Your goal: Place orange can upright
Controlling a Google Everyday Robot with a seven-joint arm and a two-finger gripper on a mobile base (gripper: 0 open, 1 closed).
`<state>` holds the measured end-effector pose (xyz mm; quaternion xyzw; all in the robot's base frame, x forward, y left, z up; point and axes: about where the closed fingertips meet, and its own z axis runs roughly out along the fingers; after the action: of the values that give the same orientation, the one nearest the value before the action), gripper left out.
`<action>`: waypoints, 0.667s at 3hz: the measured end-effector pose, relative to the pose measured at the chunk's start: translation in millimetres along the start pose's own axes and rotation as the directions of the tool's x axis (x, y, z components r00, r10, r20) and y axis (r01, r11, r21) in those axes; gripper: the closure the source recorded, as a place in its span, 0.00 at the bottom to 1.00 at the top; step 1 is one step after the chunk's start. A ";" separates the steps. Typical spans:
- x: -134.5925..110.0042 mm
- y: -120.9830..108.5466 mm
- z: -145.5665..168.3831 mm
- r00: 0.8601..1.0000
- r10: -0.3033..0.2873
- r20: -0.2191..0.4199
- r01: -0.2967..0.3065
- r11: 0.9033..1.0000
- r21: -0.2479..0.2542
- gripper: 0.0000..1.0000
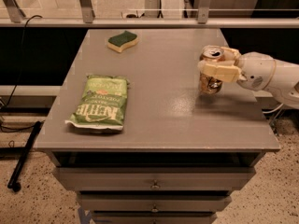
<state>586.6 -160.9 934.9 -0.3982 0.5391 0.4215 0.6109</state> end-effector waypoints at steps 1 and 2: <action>8.1 10.5 -3.5 0.998 -0.005 0.063 0.006 1.000 -0.017 0.59; 14.0 19.3 -5.0 0.994 -0.014 0.105 0.019 0.999 -0.038 0.36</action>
Offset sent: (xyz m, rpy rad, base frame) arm -0.0294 -0.0015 -0.0249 0.1338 -0.0838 0.0571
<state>567.6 -158.0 919.9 -0.3918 0.4945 0.4473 0.6339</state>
